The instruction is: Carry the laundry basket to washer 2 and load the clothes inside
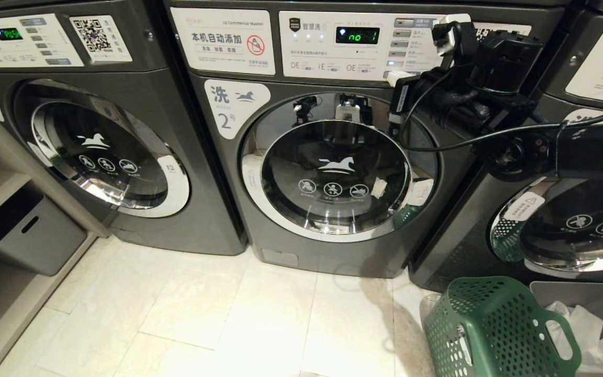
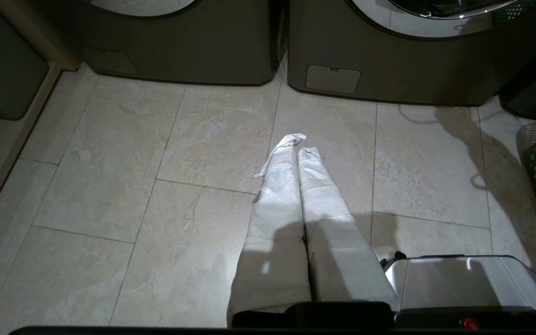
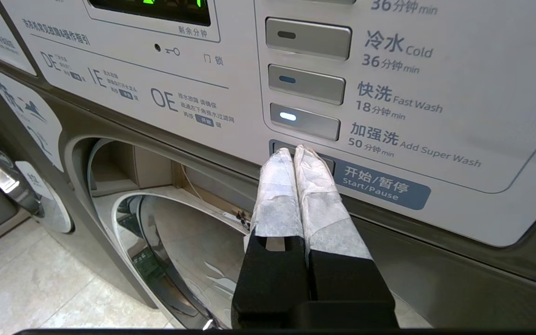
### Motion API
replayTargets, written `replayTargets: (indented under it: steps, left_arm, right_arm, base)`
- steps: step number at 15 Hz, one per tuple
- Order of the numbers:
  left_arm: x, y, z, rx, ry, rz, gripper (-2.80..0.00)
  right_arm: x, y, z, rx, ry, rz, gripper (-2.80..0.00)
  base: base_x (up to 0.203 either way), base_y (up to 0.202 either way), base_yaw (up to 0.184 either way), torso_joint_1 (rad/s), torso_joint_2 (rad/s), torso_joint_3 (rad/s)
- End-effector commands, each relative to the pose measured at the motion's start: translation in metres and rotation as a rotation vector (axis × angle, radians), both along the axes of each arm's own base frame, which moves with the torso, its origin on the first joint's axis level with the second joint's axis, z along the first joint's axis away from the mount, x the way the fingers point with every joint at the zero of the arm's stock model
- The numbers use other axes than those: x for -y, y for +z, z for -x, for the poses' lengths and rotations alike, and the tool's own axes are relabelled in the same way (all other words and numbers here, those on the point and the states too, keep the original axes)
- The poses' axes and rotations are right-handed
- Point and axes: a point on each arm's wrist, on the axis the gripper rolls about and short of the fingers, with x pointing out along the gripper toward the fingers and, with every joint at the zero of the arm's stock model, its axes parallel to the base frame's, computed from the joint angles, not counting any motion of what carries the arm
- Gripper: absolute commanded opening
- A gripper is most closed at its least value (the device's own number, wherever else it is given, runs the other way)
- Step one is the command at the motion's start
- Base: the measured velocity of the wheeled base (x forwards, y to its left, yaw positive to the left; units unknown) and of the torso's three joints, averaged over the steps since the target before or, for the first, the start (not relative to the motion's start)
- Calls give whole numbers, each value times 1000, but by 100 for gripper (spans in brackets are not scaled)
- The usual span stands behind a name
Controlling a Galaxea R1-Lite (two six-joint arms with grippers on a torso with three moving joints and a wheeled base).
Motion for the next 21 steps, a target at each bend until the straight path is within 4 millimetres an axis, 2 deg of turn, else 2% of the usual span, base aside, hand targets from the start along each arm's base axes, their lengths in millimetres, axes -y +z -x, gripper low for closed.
replayTargets:
  steps: [1,7,14,21]
  left_arm:
    - [0,0,0,-2,1,0,-280]
    - [0,0,0,-2,1,0,-280]
    - [0,0,0,-2,-2,-8,-280]
    - [0,0,0,-2,-2,-8,-280]
  right_arm:
    - [0,-2,-2,-4,-7,1,-280]
    - [3,5,6,0,-20,-5,-280]
    - [12,5,10,-12,-39,6,-280]
    - [15,-7,35,-85,-2,37,-280]
  base:
    - [0,0,0,0,0,0]
    - [0,0,0,0,0,0]
    - [0,0,0,0,0,0]
    - [0,0,0,0,0,0]
